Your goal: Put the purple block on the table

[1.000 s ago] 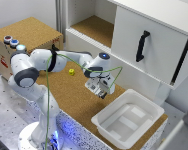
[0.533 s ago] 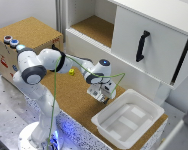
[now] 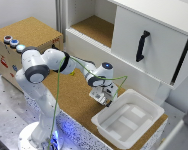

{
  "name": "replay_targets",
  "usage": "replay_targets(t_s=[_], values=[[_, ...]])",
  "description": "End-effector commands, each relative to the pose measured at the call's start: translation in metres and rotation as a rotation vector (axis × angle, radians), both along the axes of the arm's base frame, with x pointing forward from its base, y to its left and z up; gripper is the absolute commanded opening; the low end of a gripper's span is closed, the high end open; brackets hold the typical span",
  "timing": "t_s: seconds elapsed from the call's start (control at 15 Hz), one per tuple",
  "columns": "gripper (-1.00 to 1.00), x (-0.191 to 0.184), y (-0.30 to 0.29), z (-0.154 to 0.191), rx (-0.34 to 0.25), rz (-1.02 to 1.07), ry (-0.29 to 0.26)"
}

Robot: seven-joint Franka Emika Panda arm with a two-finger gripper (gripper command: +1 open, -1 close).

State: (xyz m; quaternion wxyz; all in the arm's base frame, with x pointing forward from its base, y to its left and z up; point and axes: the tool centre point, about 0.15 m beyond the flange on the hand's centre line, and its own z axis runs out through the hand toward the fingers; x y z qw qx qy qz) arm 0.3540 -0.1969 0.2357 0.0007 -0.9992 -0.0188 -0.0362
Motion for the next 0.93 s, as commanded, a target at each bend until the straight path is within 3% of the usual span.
replay_targets(t_s=[0.0, 0.27, 0.33, 0.53, 0.87], values=[[1.0, 0.003, 0.004, 0.05, 0.029, 0.013, -0.007], [1.0, 0.005, -0.01, 0.062, 0.016, 0.005, -0.008], [-1.0, 0.005, -0.012, 0.071, 0.007, 0.012, -0.028], [-1.0, 0.004, -0.017, 0.09, 0.002, 0.011, -0.063], [-1.0, -0.002, -0.02, 0.087, -0.017, 0.006, -0.039]])
